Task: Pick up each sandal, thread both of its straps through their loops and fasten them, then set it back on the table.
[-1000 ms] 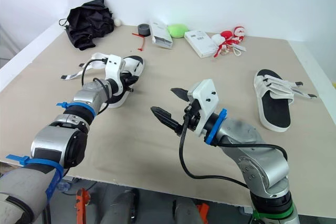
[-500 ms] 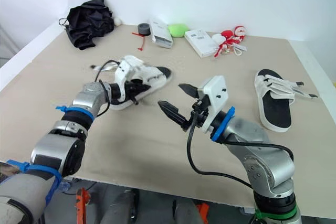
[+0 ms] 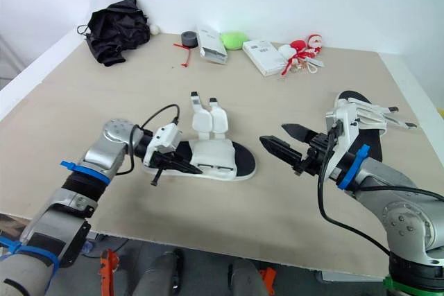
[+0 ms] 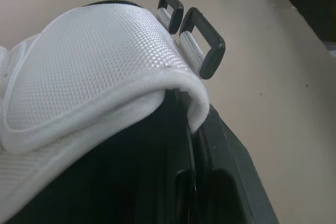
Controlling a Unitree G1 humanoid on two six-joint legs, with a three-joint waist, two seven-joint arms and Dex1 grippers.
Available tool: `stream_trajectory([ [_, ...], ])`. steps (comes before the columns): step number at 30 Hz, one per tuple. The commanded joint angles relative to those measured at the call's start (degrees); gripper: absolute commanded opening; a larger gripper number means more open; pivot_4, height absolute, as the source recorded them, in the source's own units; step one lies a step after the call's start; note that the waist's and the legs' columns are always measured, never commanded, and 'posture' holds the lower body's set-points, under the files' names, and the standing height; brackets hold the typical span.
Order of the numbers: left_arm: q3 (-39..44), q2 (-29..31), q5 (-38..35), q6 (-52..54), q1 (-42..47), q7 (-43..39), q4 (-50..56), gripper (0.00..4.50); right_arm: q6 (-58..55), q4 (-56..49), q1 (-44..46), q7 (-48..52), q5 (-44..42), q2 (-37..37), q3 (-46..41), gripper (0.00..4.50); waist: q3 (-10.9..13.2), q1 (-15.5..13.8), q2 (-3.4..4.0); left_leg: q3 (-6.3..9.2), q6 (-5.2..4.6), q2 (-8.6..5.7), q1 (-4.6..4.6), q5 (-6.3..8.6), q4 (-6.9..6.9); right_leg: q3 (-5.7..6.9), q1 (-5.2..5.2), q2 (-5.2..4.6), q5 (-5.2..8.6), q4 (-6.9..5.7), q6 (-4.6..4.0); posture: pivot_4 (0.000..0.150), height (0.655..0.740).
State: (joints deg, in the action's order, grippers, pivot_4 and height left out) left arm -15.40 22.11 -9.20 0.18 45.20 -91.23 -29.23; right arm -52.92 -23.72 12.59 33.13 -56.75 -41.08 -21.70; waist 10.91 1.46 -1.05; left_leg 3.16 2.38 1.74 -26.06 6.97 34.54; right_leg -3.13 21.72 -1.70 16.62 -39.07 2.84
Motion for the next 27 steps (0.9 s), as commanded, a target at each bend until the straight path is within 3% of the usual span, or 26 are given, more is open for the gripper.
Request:
stream_trajectory([
  [1, -0.19, -2.27, -1.31, -2.27, -1.67, 1.0, 1.66, 0.03, -2.71, 3.35, 2.3, 3.57, -0.39, -4.21, 1.76, 4.45, -0.02, 0.01, 0.03, -0.02, -0.02, 0.0, 0.01, -0.02, 0.0, -0.03, 0.0, 0.0, -0.02, 0.0, 0.03, 0.15, 0.7322],
  [4, -0.93, -3.62, -1.3, -1.91, -4.03, 1.89, 4.12, 0.03, -2.34, 3.75, 1.33, 7.44, 0.29, -7.1, 1.97, 4.45, -0.03, 0.01, 0.05, 0.01, -0.04, 0.01, 0.01, -0.02, -0.02, -0.01, 0.0, 0.03, 0.0, 0.0, 0.05, 0.15, 0.7322],
  [9, -1.03, -3.31, -0.18, -5.22, -5.02, 1.88, 2.05, 0.03, 3.82, 6.95, 0.01, 14.29, 9.34, -10.19, 9.17, 4.45, -0.1, -0.08, 0.17, 0.0, -0.05, -0.02, 0.05, -0.02, 0.0, -0.02, -0.05, 0.01, 0.12, 0.0, 0.29, 0.15, 0.7322],
  [13, -1.11, -3.97, -0.1, -5.86, -5.25, 2.84, 2.08, 0.0, 7.57, 9.27, -0.54, 19.57, 12.92, -11.69, 11.23, 3.57, -0.11, -0.11, 0.19, -0.01, -0.06, -0.04, 0.07, -0.03, 0.06, -0.05, -0.1, 0.01, 0.1, 0.0, 0.3, 0.15, 0.7322],
  [14, -1.12, -4.08, -0.03, -6.08, -5.36, 3.14, 2.14, 0.0, 8.42, 10.29, -0.13, 20.85, 14.14, -11.89, 12.24, 2.91, -0.12, -0.11, 0.2, -0.03, -0.07, -0.04, 0.07, -0.03, 0.07, -0.09, -0.1, 0.02, 0.09, 0.0, 0.32, 0.15, 0.7322],
  [20, -0.98, -4.13, 0.23, -6.72, -5.98, 4.78, 2.33, 0.0, 12.93, 16.99, 5.65, 28.3, 19.86, -11.45, 18.88, 0.05, -0.14, -0.16, 0.24, -0.03, -0.07, -0.05, 0.2, -0.04, 0.11, -0.1, -0.23, 0.02, 0.06, 0.0, 0.34, 0.15, 0.7322],
  [27, -0.23, -4.2, 0.22, -6.69, -5.2, 6.76, 2.12, 0.0, 15.56, 24.49, 15.35, 32.65, 26.63, -5.98, 28.39, 0.05, -0.15, -0.2, 0.27, -0.03, -0.07, -0.04, 0.36, -0.06, 0.1, -0.11, -0.35, 0.03, 0.03, 0.01, 0.31, 0.15, 0.7322],
])
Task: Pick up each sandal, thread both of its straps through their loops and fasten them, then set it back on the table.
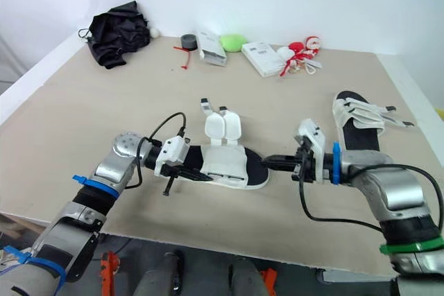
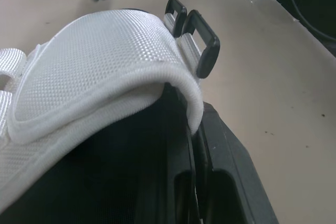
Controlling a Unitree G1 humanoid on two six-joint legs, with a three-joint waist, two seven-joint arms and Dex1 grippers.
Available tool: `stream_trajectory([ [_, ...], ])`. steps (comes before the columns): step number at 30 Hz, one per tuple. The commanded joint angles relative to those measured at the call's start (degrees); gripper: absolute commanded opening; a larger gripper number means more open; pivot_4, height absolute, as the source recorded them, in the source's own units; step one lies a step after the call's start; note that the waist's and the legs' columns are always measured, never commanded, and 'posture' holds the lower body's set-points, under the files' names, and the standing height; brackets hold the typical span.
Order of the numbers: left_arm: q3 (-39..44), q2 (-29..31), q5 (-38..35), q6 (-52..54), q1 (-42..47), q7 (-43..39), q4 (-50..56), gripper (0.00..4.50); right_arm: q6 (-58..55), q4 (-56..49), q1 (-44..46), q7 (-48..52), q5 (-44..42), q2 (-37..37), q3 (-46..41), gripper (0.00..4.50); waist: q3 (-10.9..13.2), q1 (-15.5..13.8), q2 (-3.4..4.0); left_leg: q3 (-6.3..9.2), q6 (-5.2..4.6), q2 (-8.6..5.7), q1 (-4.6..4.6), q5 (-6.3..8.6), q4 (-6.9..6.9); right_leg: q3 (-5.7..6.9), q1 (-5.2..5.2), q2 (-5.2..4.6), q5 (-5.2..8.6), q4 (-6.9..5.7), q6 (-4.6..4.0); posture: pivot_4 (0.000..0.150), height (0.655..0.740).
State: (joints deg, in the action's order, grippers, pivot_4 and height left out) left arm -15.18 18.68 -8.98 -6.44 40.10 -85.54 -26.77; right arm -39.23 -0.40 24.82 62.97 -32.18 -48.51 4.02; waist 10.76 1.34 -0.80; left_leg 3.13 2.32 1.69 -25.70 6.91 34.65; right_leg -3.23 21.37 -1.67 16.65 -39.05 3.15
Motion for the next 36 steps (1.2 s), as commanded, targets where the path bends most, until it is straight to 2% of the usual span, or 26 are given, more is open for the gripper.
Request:
stream_trajectory([
  [1, -0.32, -0.76, -0.12, 0.12, -0.02, 1.29, -0.23, 0.0, 2.19, 1.89, 4.1, 3.41, 2.81, 2.36, 3.73, 0.05, 0.0, -0.09, 0.01, 0.01, 0.0, -0.01, 0.0, 0.0, -0.01, 0.01, 0.0, 0.0, 0.0, 0.0, 0.0, 0.15, 0.7322],
  [10, 0.72, 0.86, -1.22, 0.27, -0.24, 0.53, 0.08, 0.0, 2.25, 2.58, 6.02, 4.22, 6.88, 8.69, 9.48, 0.05, 0.0, 0.03, 0.01, 0.02, 0.03, 0.07, 0.03, -0.02, -0.03, 0.02, 0.0, 0.07, -0.04, 0.0, -0.03, 0.15, 0.7322],
  [14, 0.61, 1.03, -1.18, 0.4, -0.32, 0.59, -0.02, 0.0, 2.53, 6.24, 5.55, 1.56, 12.33, 9.94, 12.13, 0.05, -0.02, 0.18, 0.01, 0.02, 0.04, 0.22, 0.14, -0.02, -0.05, 0.01, -0.04, 0.22, -0.09, -0.01, -0.13, 0.15, 0.7322],
  [23, 1.71, 2.86, -1.43, 1.43, -0.57, 1.87, 0.6, 0.0, 2.17, 6.91, 5.63, 1.96, 14.41, 11.51, 12.28, 0.05, -0.27, 0.86, -0.29, 0.0, 0.03, 0.32, 0.52, -0.04, -0.11, -0.07, -0.21, 0.3, -0.09, -0.01, -0.6, 0.15, 0.7322],
  [26, 2.26, 3.49, -3.45, 5.55, -0.81, 1.24, 2.35, 0.86, 2.25, 7.16, 5.93, 2.18, 14.51, 12.12, 12.31, 0.0, -0.3, 1.13, -0.33, 0.0, 0.03, 0.37, 0.53, -0.04, -0.11, -0.08, -0.21, 0.35, -0.14, -0.01, -0.55, 0.15, 0.7322],
  [30, 3.1, 5.55, -5.76, 11.17, -1.79, 0.82, 6.72, 2.68, 2.6, 7.73, 6.27, 2.57, 15.07, 12.69, 12.79, 0.0, -0.3, 1.42, -0.33, -0.01, 0.04, 0.45, 0.53, -0.04, -0.16, -0.08, -0.17, 0.43, -0.22, -0.01, -0.48, 0.15, 0.7322],
  [34, 3.97, 11.06, -10.14, 25.38, -4.5, 0.48, 15.13, 4.49, 2.81, 8.05, 6.53, 3.33, 15.53, 12.94, 12.99, 0.0, -0.3, 1.61, -0.34, -0.02, 0.05, 0.64, 0.53, -0.03, -0.29, -0.12, -0.09, 0.61, -0.2, -0.01, -0.51, 0.15, 0.7322],
  [36, 5.49, 14.76, -14.41, 35.18, -5.95, 0.58, 20.13, 4.49, 2.9, 8.29, 6.68, 3.63, 15.73, 12.99, 12.99, 0.0, -0.3, 1.58, -0.35, 0.0, 0.07, 0.78, 0.53, -0.02, -0.33, -0.1, -0.08, 0.77, -0.17, -0.01, -0.58, 0.15, 0.7322],
])
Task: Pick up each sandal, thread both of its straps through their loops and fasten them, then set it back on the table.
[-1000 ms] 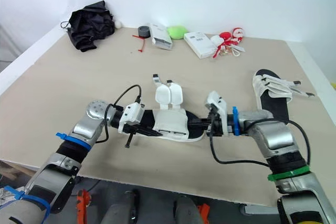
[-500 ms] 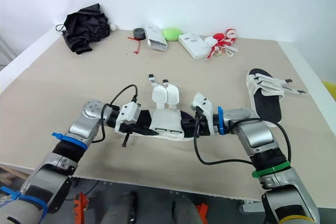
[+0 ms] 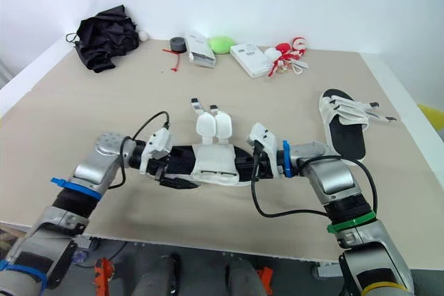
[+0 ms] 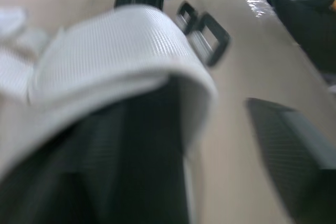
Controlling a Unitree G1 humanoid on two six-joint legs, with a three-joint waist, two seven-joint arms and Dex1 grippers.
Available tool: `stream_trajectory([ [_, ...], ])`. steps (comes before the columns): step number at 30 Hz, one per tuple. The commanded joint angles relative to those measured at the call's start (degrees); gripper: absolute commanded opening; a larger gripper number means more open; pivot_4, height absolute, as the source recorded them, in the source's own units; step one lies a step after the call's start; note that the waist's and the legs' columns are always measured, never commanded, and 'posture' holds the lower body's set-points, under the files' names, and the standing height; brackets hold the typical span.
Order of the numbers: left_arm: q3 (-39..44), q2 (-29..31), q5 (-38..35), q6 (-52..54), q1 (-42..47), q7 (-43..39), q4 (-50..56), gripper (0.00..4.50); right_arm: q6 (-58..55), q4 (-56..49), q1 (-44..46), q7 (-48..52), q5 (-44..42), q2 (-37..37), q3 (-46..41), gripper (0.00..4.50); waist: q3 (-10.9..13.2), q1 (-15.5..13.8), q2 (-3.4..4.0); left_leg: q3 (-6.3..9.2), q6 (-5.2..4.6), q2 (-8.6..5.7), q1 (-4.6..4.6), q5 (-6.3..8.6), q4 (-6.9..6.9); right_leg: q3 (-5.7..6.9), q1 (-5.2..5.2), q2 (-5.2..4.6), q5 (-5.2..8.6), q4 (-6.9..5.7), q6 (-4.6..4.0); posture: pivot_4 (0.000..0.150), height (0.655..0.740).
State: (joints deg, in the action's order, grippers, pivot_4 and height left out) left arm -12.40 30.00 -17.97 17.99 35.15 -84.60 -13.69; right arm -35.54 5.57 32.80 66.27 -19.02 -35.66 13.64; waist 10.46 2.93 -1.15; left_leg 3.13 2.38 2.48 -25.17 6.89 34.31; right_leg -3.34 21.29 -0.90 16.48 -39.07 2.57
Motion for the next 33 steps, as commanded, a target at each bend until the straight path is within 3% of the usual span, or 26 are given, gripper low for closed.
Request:
stream_trajectory([
  [1, 3.94, 5.68, -8.57, 16.95, -1.76, -0.44, 9.73, 4.49, -0.68, 2.46, -1.24, 0.57, 2.62, 0.12, 3.36, 0.0, 0.01, 0.0, -0.02, 0.0, 0.01, 0.06, 0.02, 0.01, -0.01, 0.01, 0.0, 0.05, 0.02, -0.01, -0.08, 0.15, 0.7322],
  [5, 12.95, 11.74, -18.89, 32.28, -2.81, 2.08, 11.07, 4.49, -0.28, 2.96, -0.72, 1.66, 2.84, 0.15, 3.8, 0.0, 0.05, 0.06, -0.07, 0.03, 0.04, 0.23, 0.05, 0.02, -0.06, 0.06, 0.05, 0.22, 0.04, -0.02, -0.26, 0.15, 0.7322],
  [9, 24.73, 5.78, -26.74, 43.4, 2.29, 14.57, -0.43, 4.49, -0.01, 3.46, -0.21, 2.17, 2.97, 0.89, 3.91, 0.0, -0.02, -0.15, -0.18, 0.07, 0.04, 0.28, 0.12, 0.03, -0.04, 0.14, 0.02, 0.25, 0.21, -0.02, -0.59, 0.15, 0.7322],
  [14, 29.3, -1.13, -28.43, 49.21, 6.5, 25.54, -8.2, 4.49, -0.4, 2.83, -0.46, 2.07, 3.16, 2.19, 4.08, 0.0, -0.12, -0.09, -0.41, 0.01, 0.05, 0.27, 0.12, 0.02, 0.03, 0.1, -0.02, 0.24, -0.02, -0.02, -0.27, 0.15, 0.7322],
  [18, 29.39, -7.22, -26.72, 48.52, 11.23, 32.13, -16.0, 4.49, -1.04, 1.31, -1.07, 1.69, 3.05, 2.77, 4.36, 0.0, -0.13, 0.01, -0.48, 0.0, 0.07, 0.28, 0.11, 0.03, -0.01, 0.08, 0.01, 0.26, -0.05, -0.02, -0.23, 0.15, 0.7322],
  [22, 32.57, -11.75, -25.07, 43.27, 18.24, 40.43, -30.18, 4.49, -1.22, 0.38, -1.71, 1.35, 3.16, 2.83, 4.1, 0.0, -0.13, 0.03, -0.48, 0.04, 0.13, 0.42, 0.12, 0.06, -0.07, 0.06, 0.05, 0.49, -0.07, -0.02, -0.31, 0.15, 0.7322],
  [28, 37.54, -14.24, -23.49, 33.29, 26.65, 49.18, -47.46, 4.49, -1.92, -1.27, -2.75, 0.27, 3.24, 3.06, 3.61, 0.0, -0.13, 0.29, -0.49, 0.0, 0.3, 0.47, 0.14, 0.17, -0.18, -0.07, 0.14, 0.62, -0.01, -0.01, -0.31, 0.15, 0.7322],
  [33, 39.9, -16.23, -22.0, 26.14, 29.88, 53.37, -55.03, 4.49, -2.42, -2.21, -3.32, -0.49, 3.23, 3.21, 3.44, 0.0, -0.14, 0.37, -0.49, -0.02, 0.39, 0.46, 0.15, 0.23, -0.24, -0.12, 0.15, 0.62, 0.05, -0.01, -0.27, 0.15, 0.7322],
])
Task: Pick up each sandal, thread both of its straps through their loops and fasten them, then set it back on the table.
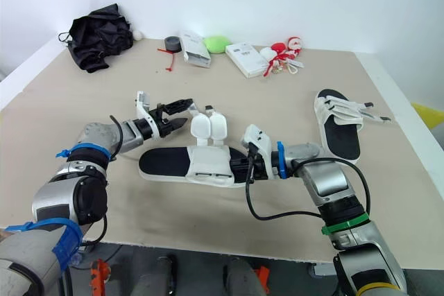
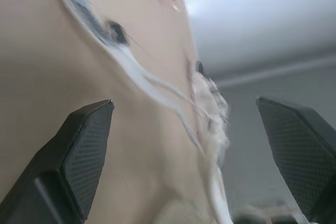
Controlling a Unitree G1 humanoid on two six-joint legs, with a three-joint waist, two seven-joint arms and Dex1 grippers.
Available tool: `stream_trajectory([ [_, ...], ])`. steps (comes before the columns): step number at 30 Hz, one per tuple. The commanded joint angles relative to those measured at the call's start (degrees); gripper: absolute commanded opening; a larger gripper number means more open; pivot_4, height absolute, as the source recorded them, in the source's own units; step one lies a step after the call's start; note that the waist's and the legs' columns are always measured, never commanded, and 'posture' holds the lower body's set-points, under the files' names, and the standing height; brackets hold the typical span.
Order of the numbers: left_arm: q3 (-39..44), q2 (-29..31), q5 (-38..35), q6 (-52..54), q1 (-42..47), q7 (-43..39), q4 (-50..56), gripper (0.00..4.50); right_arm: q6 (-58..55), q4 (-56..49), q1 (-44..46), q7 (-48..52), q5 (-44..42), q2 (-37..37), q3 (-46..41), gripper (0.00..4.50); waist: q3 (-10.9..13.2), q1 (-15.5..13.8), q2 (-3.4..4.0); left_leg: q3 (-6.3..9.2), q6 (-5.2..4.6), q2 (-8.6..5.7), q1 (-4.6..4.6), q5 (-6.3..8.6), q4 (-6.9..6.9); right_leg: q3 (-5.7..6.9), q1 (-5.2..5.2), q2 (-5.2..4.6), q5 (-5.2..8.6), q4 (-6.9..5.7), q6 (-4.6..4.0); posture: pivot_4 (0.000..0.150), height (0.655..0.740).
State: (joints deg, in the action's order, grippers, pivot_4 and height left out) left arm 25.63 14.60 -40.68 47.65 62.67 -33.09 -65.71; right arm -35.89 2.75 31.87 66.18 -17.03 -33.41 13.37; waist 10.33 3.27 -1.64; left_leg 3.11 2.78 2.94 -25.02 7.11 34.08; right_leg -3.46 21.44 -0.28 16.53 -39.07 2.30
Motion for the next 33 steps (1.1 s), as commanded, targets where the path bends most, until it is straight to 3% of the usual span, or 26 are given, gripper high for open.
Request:
stream_trajectory([
  [1, 2.04, -1.24, 0.97, -4.19, 2.79, 2.08, -3.62, 4.49, -2.13, 0.48, -2.46, -0.53, 1.2, 0.95, 3.7, 0.0, 0.0, 0.02, 0.0, 0.0, 0.0, 0.0, 0.0, 0.0, 0.0, 0.0, 0.0, 0.0, 0.0, 0.0, 0.0, 0.15, 0.7322],
  [6, 3.01, -3.51, 2.45, -8.98, 4.66, 5.08, -6.29, 4.49, -2.28, 0.14, -2.75, -0.92, 0.94, 0.9, 3.39, 0.0, -0.01, 0.0, -0.01, 0.0, 0.15, -0.01, 0.04, -0.03, -0.01, 0.02, -0.04, -0.01, 0.0, 0.0, 0.0, 0.15, 0.7322],
  [9, 4.45, -3.85, 2.53, -11.39, 5.42, 6.77, -7.25, 3.75, -2.41, 0.02, -2.85, -1.16, 0.82, 0.99, 3.25, 0.0, -0.01, 0.07, -0.01, -0.01, 0.23, -0.02, 0.06, -0.04, -0.01, -0.02, -0.04, -0.01, 0.0, 0.0, 0.0, 0.15, 0.7322],
  [15, 6.08, -4.19, 2.73, -12.72, 6.18, 7.53, -7.92, 1.09, -2.58, -0.21, -3.02, -1.38, 0.68, 1.08, 3.21, 0.0, -0.01, 0.17, -0.01, -0.01, 0.27, -0.02, 0.06, -0.04, -0.1, -0.03, -0.01, 0.0, 0.01, 0.0, 0.02, 0.15, 0.7322],
  [18, 6.99, -4.05, 2.41, -13.04, 6.25, 7.66, -7.78, 0.09, -2.57, -0.2, -3.06, -1.43, 0.72, 1.16, 3.3, 0.0, -0.01, 0.18, -0.01, -0.01, 0.3, -0.02, 0.07, -0.04, -0.11, -0.03, -0.01, 0.0, 0.01, 0.0, 0.02, 0.15, 0.7322],
  [24, 8.37, -3.75, 1.62, -14.19, 6.58, 3.65, -4.95, 0.09, -2.7, -0.65, -3.44, -1.29, 0.62, 0.92, 3.34, 0.0, -0.01, 0.2, -0.01, -0.01, 0.38, -0.02, 0.08, -0.05, -0.12, -0.03, 0.0, 0.0, 0.02, 0.0, 0.02, 0.15, 0.7322],
  [27, 5.06, -3.99, 2.26, -12.35, 4.85, -4.43, 2.14, 0.09, -2.86, -0.99, -3.77, -1.17, 0.48, 0.64, 3.16, 0.0, 0.0, 0.21, -0.02, 0.0, 0.41, -0.01, 0.07, -0.05, -0.15, -0.02, 0.01, 0.0, 0.04, 0.0, 0.0, 0.15, 0.7322],
  [29, 0.98, -4.86, 2.78, -12.4, 0.75, -10.17, 12.26, 0.09, -2.96, -1.19, -4.02, -1.14, 0.37, 0.47, 2.99, 0.0, 0.0, 0.32, -0.01, 0.0, 0.55, -0.01, 0.07, -0.08, -0.22, -0.03, 0.03, 0.0, 0.05, 0.01, 0.0, 0.15, 0.7322],
  [33, -9.65, -6.21, 3.94, -18.31, -15.57, -19.29, 43.61, 0.09, -3.35, -2.15, -5.23, -0.93, -0.26, -0.14, 2.34, 0.0, -0.03, 0.62, 0.03, -0.23, 0.99, 0.02, 0.3, -0.01, -0.52, -0.29, -0.08, -0.07, 0.14, 0.04, -0.09, 0.15, 0.7322],
])
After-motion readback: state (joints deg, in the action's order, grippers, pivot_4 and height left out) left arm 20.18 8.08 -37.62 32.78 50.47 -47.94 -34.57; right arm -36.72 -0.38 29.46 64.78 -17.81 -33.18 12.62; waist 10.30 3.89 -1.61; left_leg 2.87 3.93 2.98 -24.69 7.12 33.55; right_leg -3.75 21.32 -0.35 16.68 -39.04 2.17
